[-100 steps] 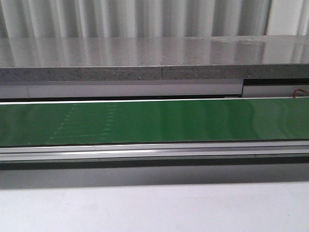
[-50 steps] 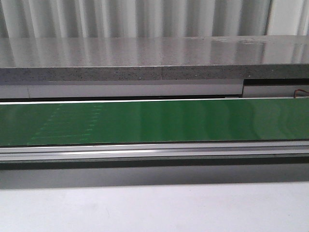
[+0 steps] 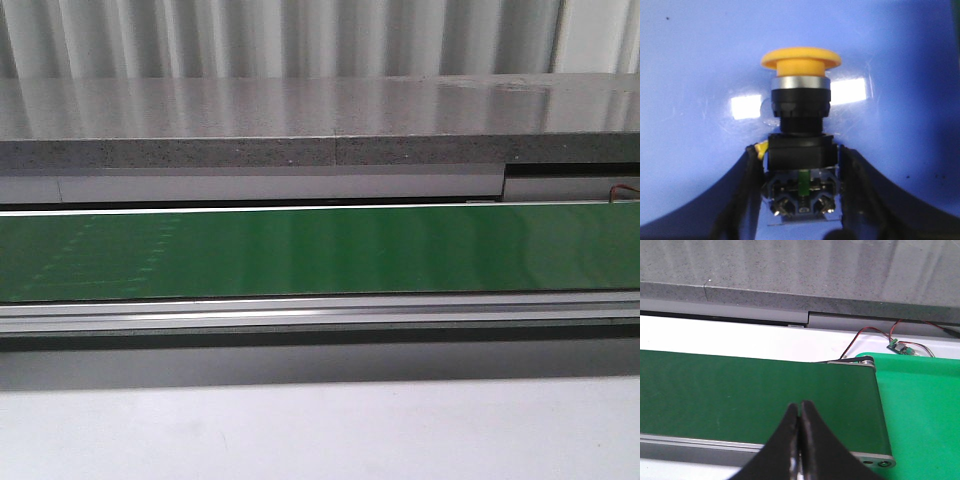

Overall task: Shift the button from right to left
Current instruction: 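Carry the button over the blue tray and lower it with the left gripper, then open the left gripper to release the button into the blue tray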

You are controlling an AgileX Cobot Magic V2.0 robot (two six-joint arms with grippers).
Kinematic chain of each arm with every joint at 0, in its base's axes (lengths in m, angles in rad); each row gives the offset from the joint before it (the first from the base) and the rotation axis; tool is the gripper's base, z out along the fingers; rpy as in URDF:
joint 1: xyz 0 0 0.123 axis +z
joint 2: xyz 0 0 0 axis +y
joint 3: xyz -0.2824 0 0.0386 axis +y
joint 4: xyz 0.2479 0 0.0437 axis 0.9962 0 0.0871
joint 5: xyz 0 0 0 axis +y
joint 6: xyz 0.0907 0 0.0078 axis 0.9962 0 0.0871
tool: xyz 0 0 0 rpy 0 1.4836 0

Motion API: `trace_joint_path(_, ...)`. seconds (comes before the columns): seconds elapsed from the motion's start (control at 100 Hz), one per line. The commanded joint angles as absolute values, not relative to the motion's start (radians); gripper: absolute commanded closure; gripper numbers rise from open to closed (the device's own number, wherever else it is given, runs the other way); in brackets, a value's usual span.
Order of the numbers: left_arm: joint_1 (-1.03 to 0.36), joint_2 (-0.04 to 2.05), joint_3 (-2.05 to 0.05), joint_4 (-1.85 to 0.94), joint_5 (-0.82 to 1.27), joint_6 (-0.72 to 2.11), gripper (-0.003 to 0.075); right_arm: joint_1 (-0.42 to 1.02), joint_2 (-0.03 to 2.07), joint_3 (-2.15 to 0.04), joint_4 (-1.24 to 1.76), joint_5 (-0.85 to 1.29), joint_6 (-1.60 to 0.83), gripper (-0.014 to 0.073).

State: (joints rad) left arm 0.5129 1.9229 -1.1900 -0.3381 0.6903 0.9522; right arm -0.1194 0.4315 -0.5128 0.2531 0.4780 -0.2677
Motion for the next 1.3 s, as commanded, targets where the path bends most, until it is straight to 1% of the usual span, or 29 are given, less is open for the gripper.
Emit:
trace_joint_path(0.0,0.515,1.876,-1.216,-0.362,0.676,0.961,0.0496,-0.117,0.434,-0.536,0.255,0.407,-0.275,0.0661)
trace_joint_path(0.08,0.515,1.876,-1.216,-0.362,0.674,0.961,0.0335,-0.117,0.434,-0.536,0.255,0.407,-0.275,0.0661)
trace_joint_path(0.11,0.515,1.876,-1.216,-0.362,0.672,0.961,0.029,-0.117,0.434,-0.536,0.255,0.407,-0.275,0.0661)
trace_joint_path(0.15,0.515,1.876,-1.216,-0.362,0.671,0.961,0.0238,-0.117,0.434,-0.536,0.255,0.407,-0.275,0.0661)
trace_joint_path(0.2,0.515,1.876,-1.216,-0.362,0.671,0.961,0.0207,-0.117,0.434,-0.536,0.255,0.407,-0.275,0.0661)
trace_joint_path(0.4,0.519,1.861,-1.226,-0.36,0.673,0.961,0.0204,-0.117,0.434,-0.536,0.255,0.407,-0.275,0.0661)
trace_joint_path(0.57,0.519,1.803,-1.25,-0.377,0.677,0.961,0.0204,-0.117,0.434,-0.536,0.255,0.407,-0.275,0.0661)
trace_joint_path(0.85,0.513,1.649,-1.252,-0.593,0.676,0.992,0.0206,-0.117,0.434,-0.536,0.255,0.407,-0.275,0.0661)
trace_joint_path(1.02,0.461,1.54,-1.25,-0.683,0.678,0.995,0.0206,-0.117,0.434,-0.536,0.255,0.407,-0.275,0.0661)
trace_joint_path(1.16,0.387,1.438,-1.241,-0.724,0.67,0.995,0.0208,-0.117,0.434,-0.536,0.255,0.407,-0.275,0.0661)
trace_joint_path(1.29,0.309,1.333,-1.186,-0.744,0.659,0.988,0.021,-0.117,0.434,-0.536,0.255,0.407,-0.275,0.0661)
